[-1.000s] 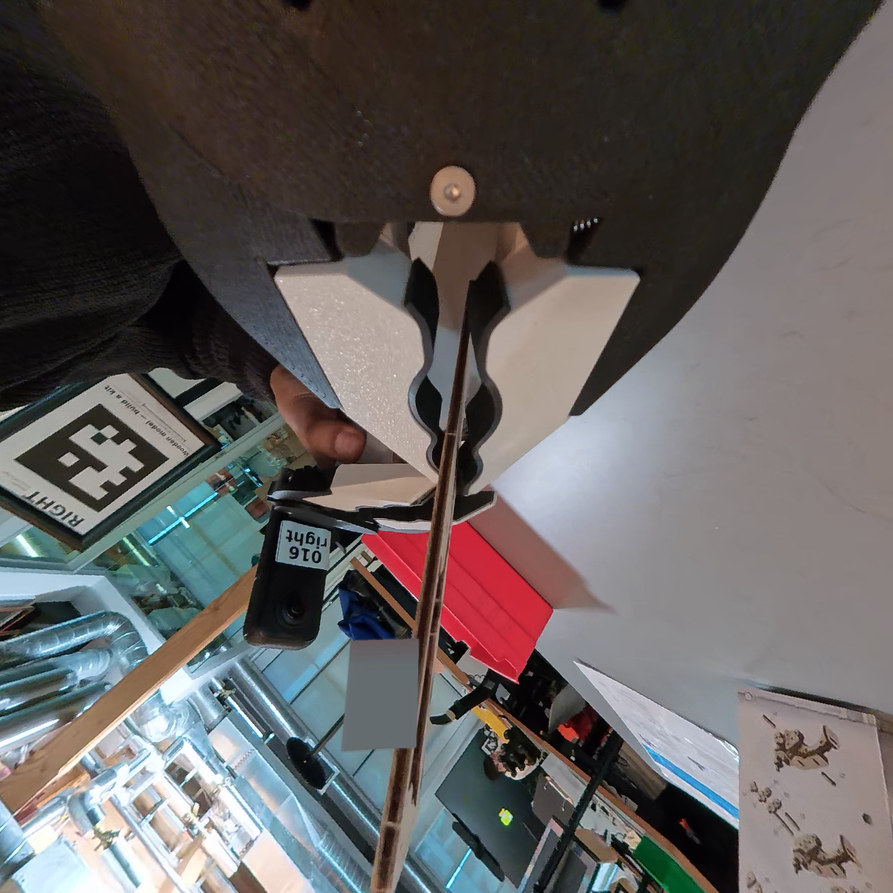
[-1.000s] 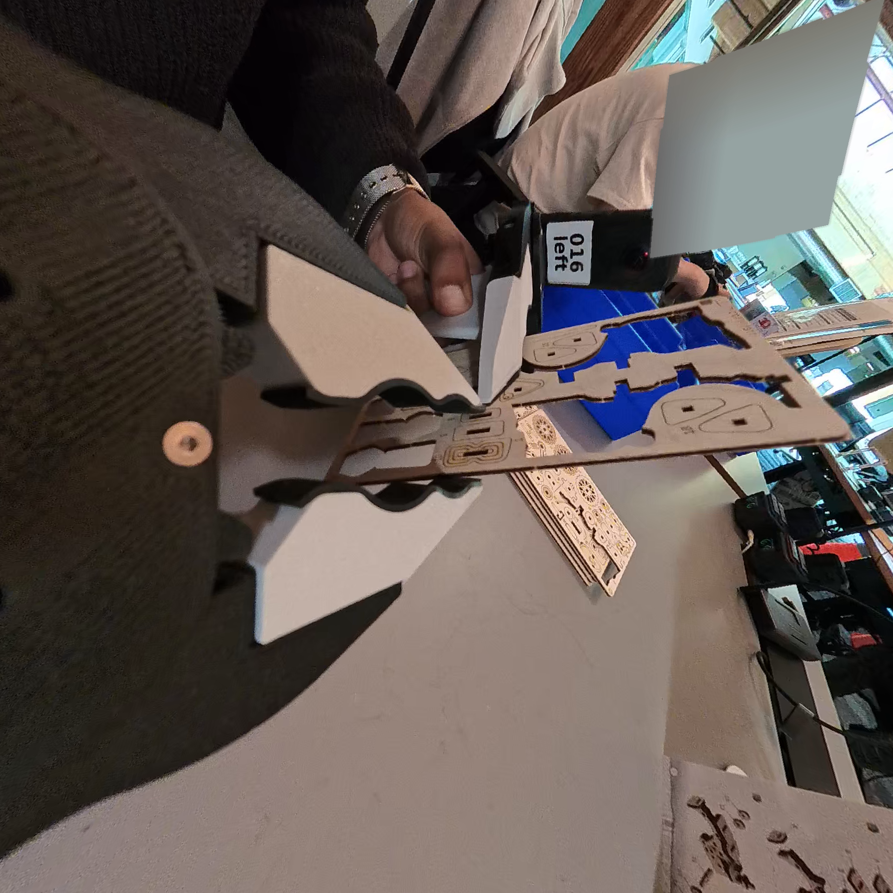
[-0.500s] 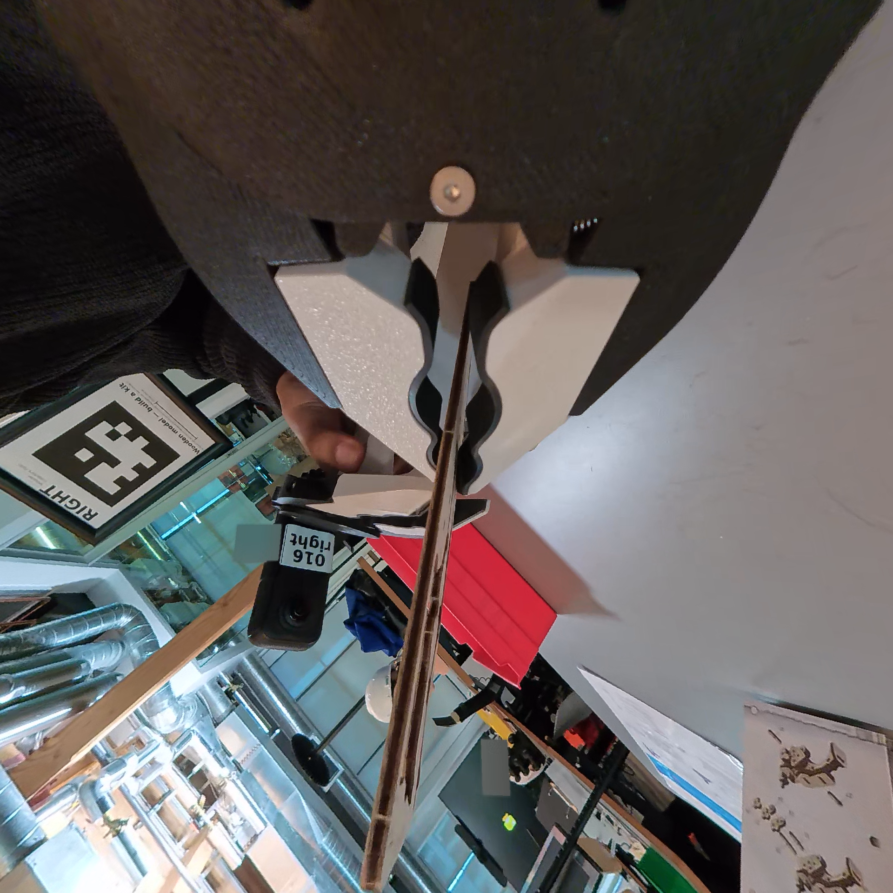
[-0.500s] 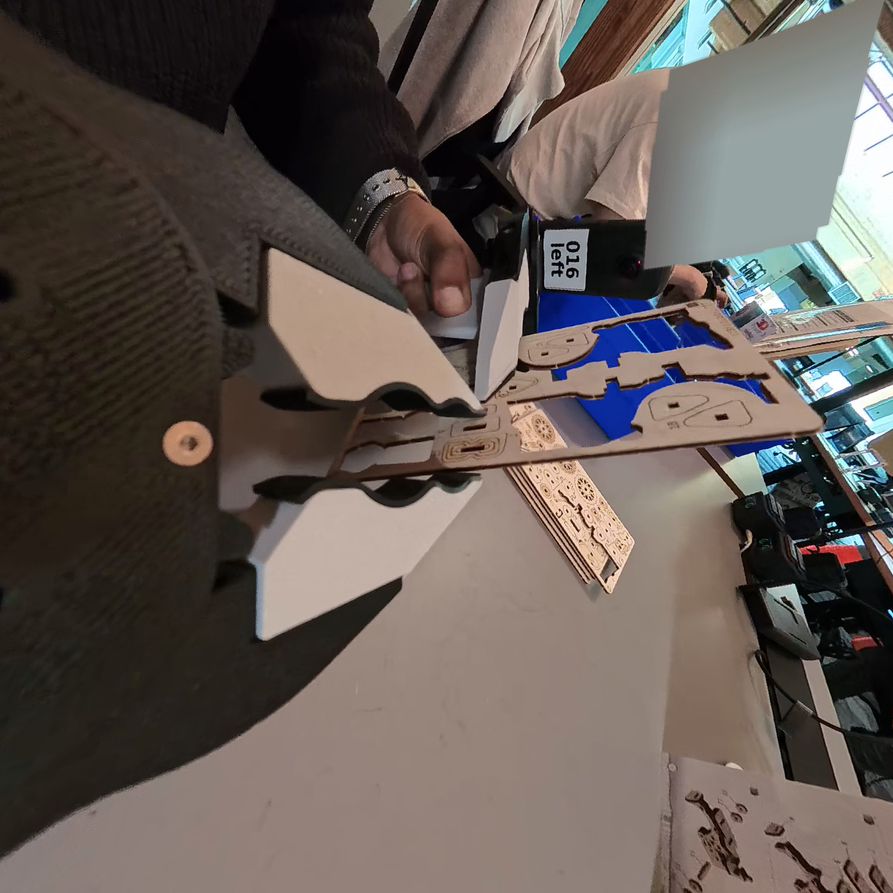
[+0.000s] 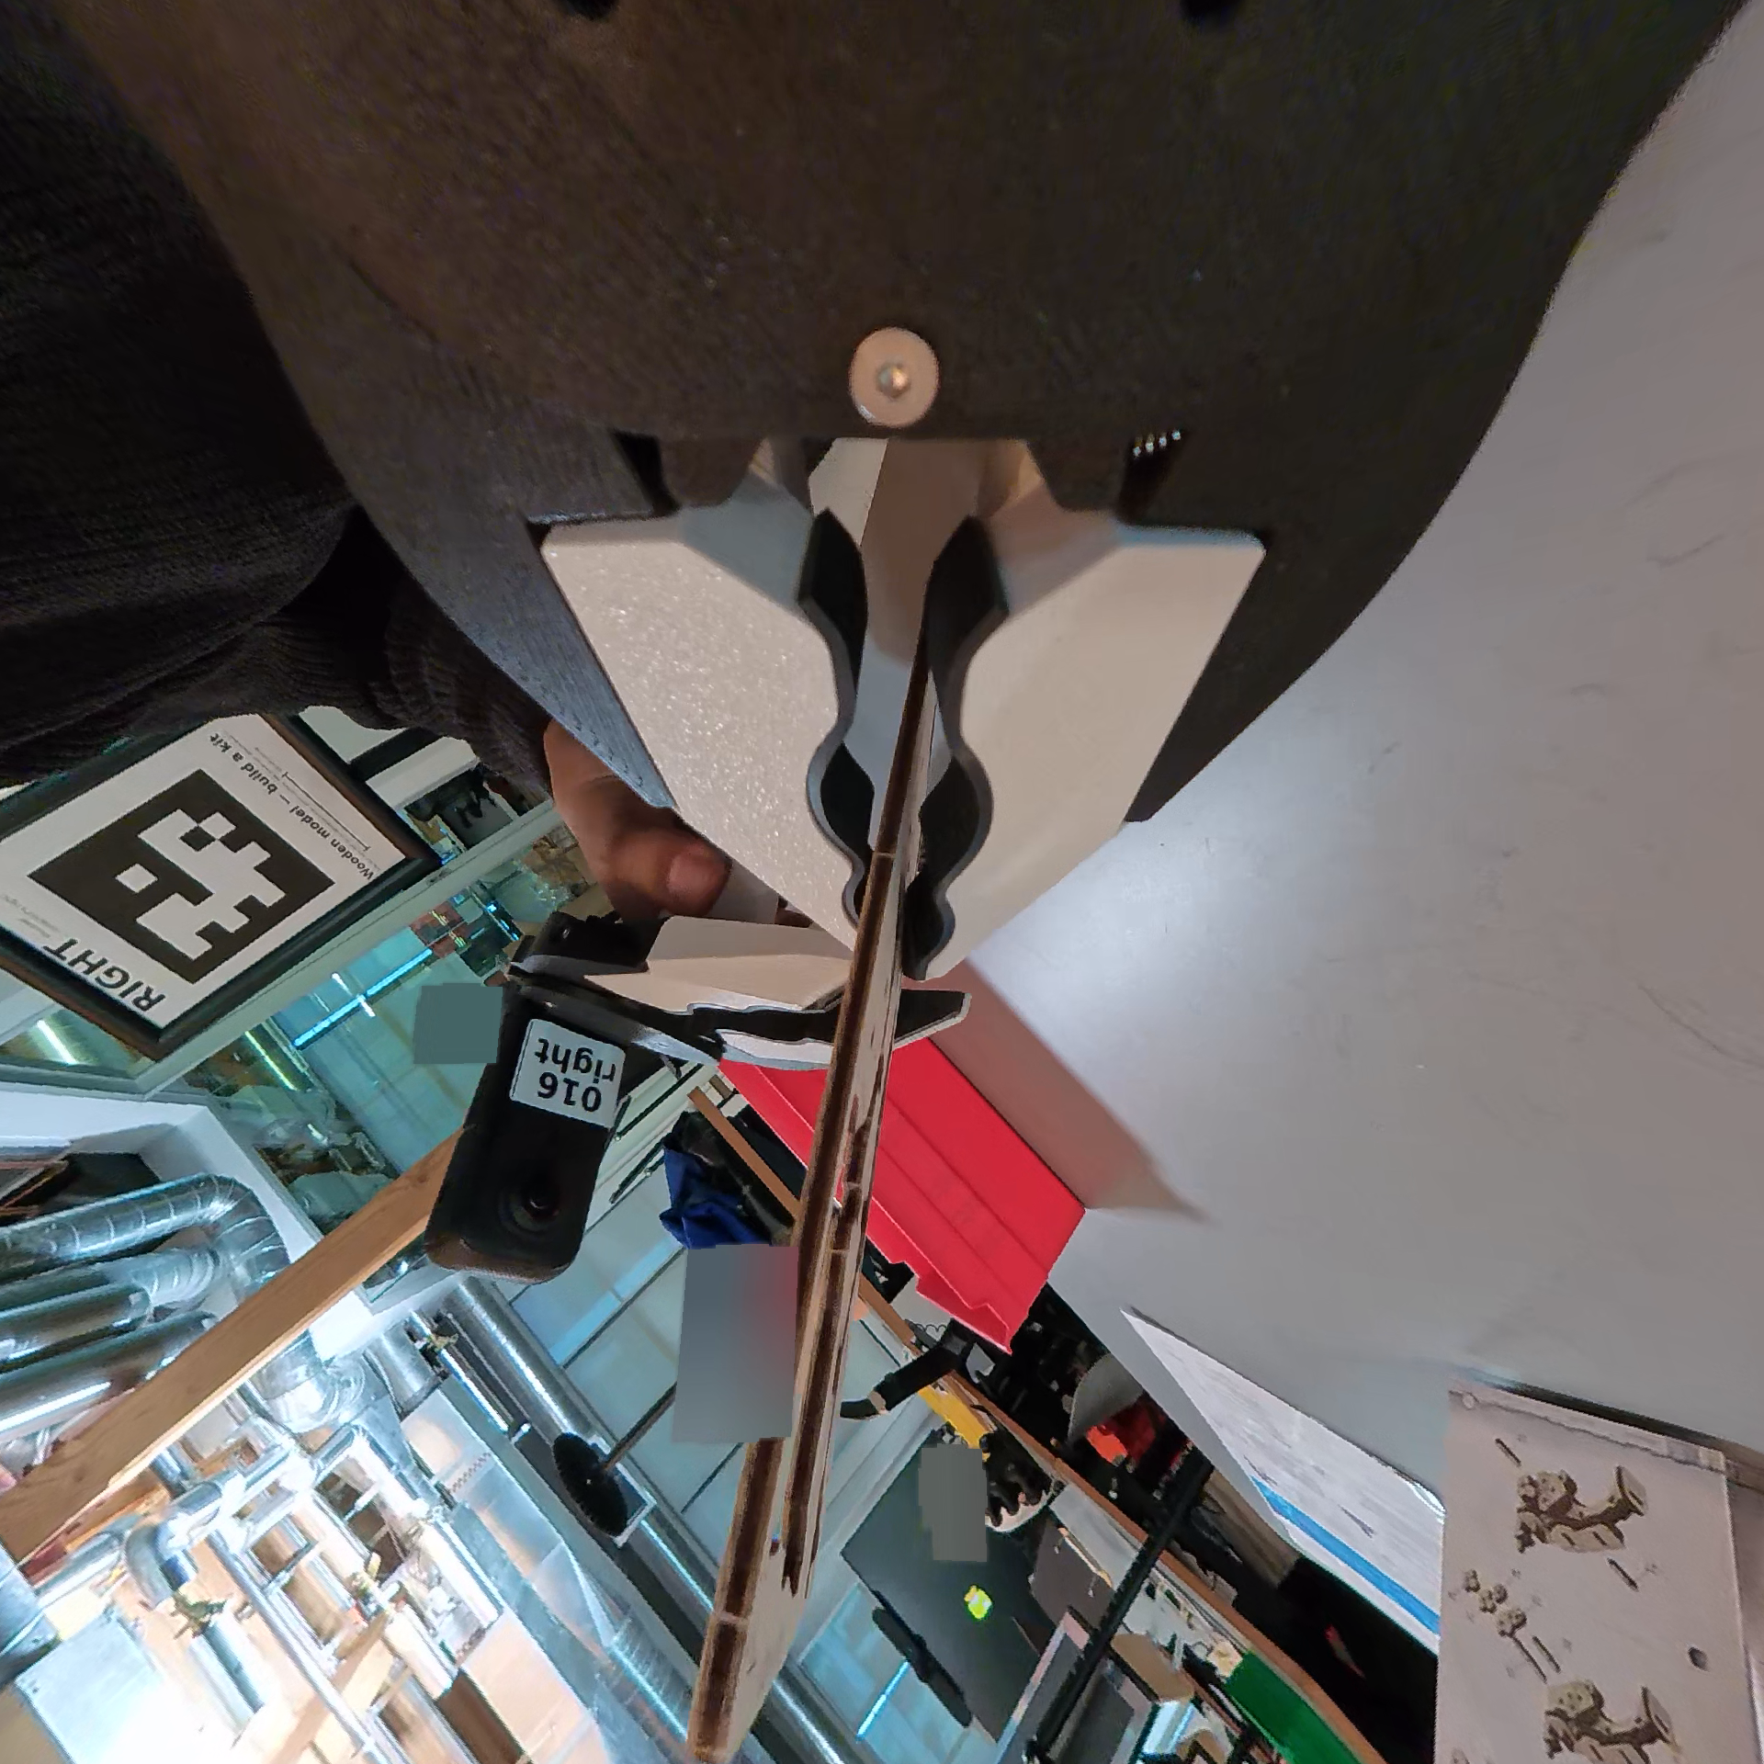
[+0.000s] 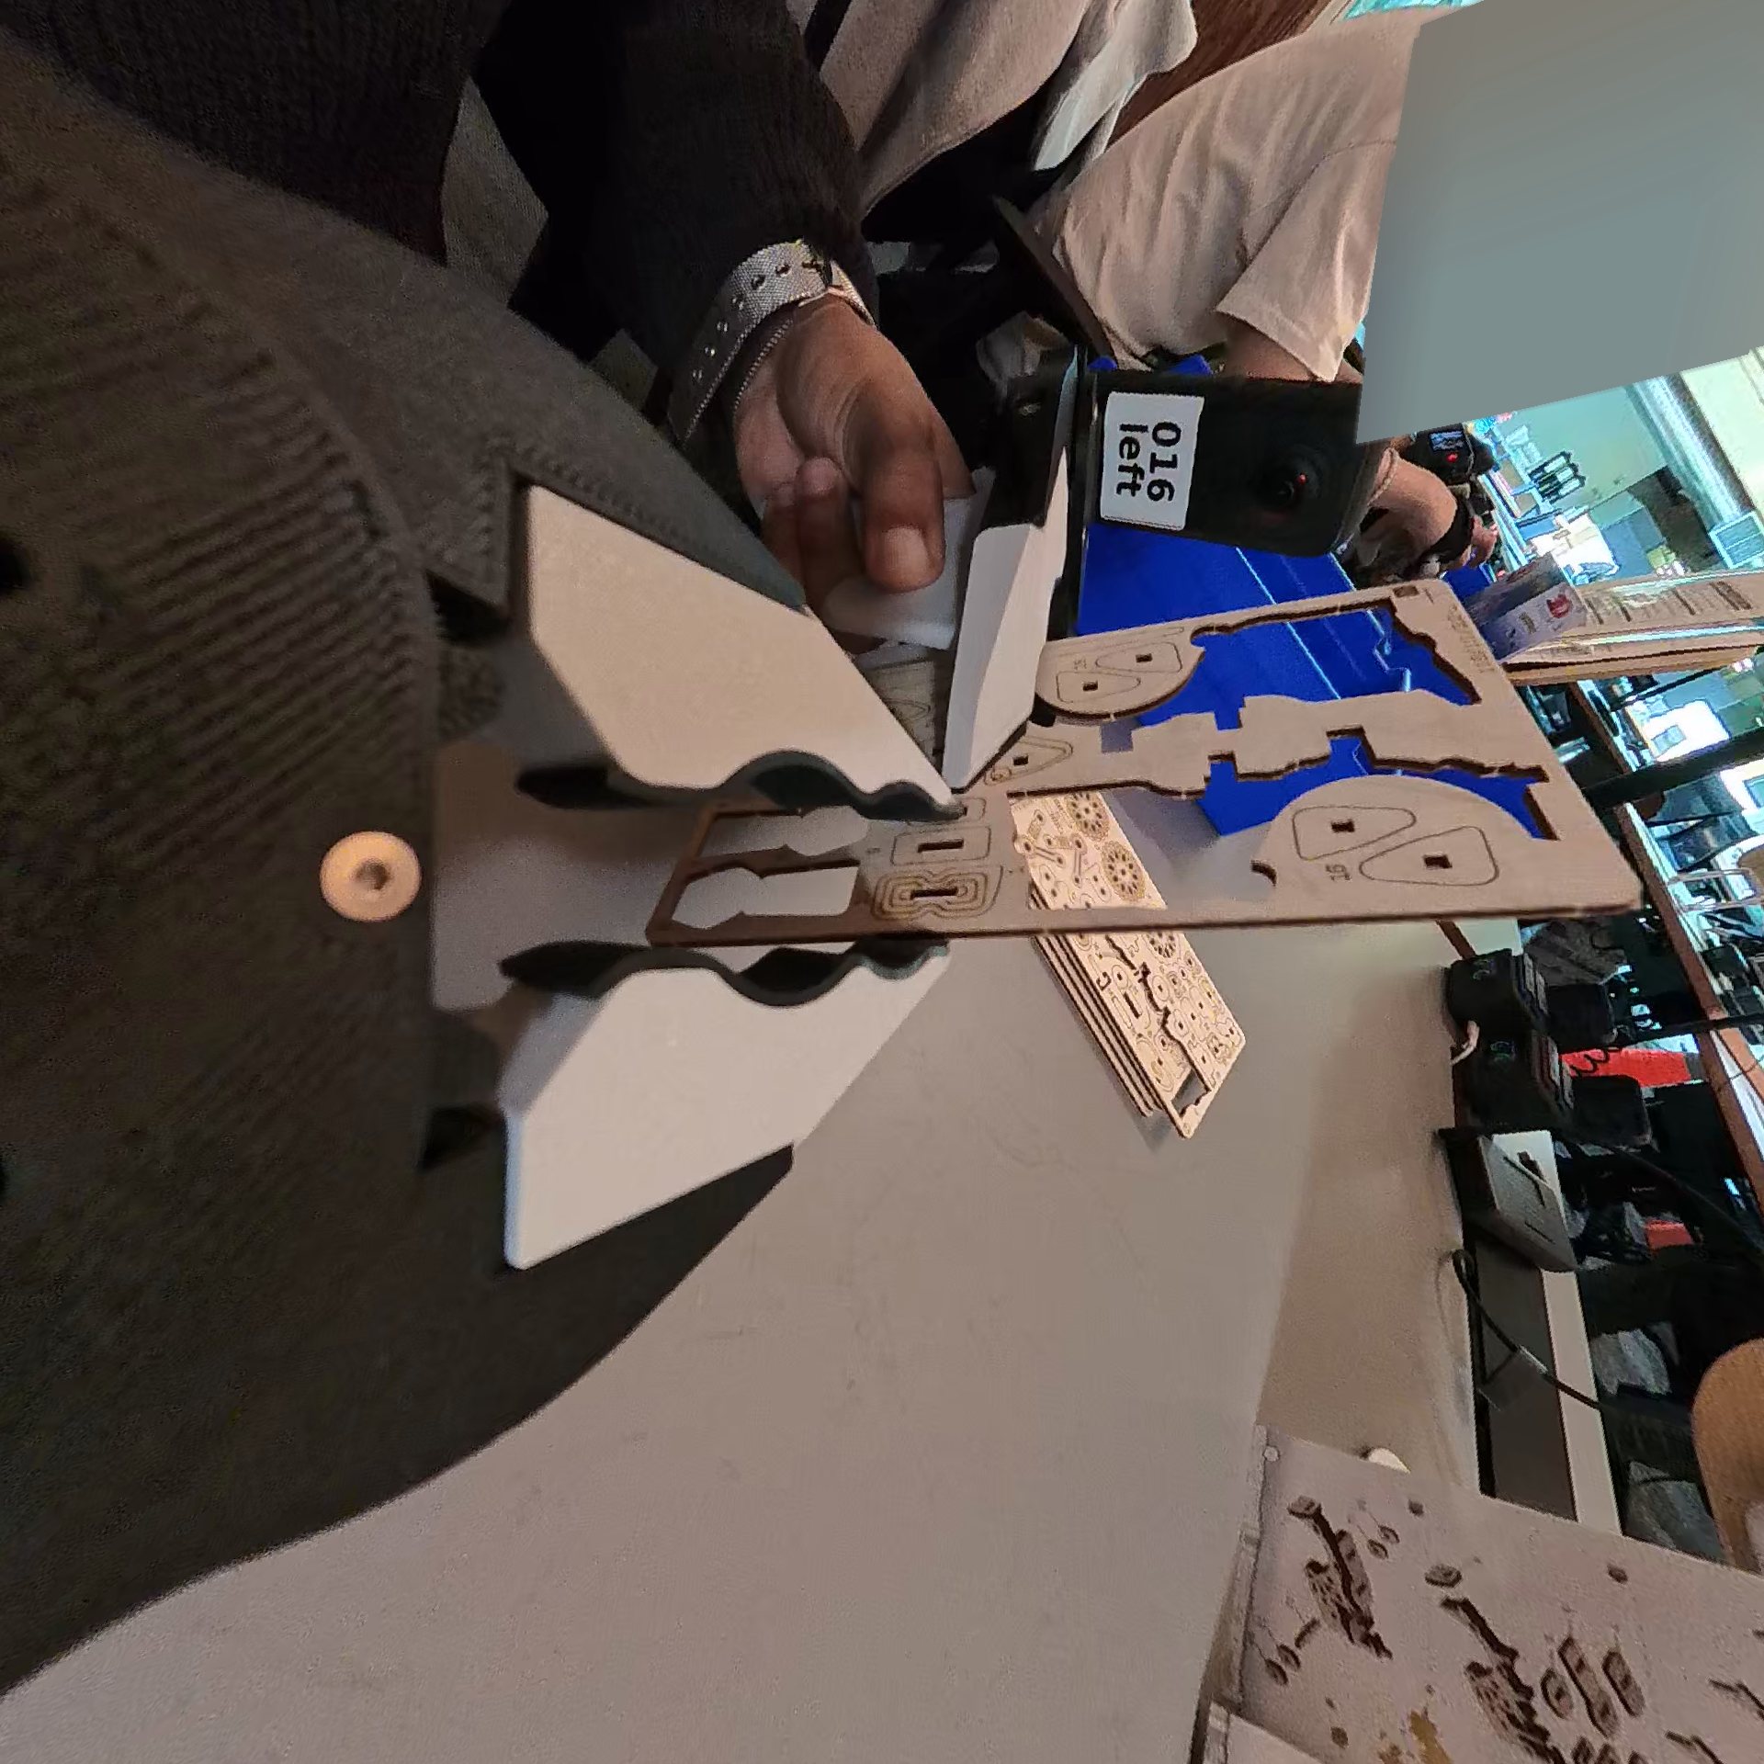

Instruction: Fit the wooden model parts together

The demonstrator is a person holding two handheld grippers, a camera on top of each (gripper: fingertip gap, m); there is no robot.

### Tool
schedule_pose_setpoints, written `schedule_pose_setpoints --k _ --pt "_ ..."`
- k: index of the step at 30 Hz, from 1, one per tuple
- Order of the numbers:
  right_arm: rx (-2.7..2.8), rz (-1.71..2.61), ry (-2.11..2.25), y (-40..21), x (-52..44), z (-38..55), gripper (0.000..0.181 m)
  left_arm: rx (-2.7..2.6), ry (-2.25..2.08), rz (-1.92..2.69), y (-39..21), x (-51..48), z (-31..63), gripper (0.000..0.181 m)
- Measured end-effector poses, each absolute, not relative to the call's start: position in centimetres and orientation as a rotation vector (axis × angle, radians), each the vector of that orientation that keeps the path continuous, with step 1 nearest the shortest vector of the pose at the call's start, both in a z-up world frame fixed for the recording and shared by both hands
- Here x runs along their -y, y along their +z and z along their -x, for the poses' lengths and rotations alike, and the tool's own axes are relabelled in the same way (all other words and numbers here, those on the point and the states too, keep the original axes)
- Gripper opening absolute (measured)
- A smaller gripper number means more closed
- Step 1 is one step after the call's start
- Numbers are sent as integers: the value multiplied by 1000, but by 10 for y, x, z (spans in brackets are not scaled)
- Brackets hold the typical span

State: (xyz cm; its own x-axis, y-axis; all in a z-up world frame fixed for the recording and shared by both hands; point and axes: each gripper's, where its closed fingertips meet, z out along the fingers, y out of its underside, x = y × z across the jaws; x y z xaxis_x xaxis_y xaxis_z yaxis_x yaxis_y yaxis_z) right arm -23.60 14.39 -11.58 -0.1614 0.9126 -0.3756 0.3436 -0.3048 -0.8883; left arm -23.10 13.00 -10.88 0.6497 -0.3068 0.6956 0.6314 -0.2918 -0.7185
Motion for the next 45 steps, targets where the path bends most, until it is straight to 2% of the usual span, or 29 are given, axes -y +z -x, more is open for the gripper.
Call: schedule_pose_setpoints --k 26,31,33,34,45 --pt "1415 1457 1127 -111 -151 239 29 391 -857 1555 -107 -134 235 3" --pt "1435 1434 1201 -109 -150 239 29 334 -857 1577 -106 -133 234 3" --pt "1466 1423 1201 -110 -151 238 34 303 -870 1602 -107 -131 233 3" --pt "1478 1444 1218 -112 -150 238 29 297 -863 1610 -108 -131 233 3" --pt "1496 1554 1303 -119 -151 235 27 308 -811 1627 -112 -135 228 3"
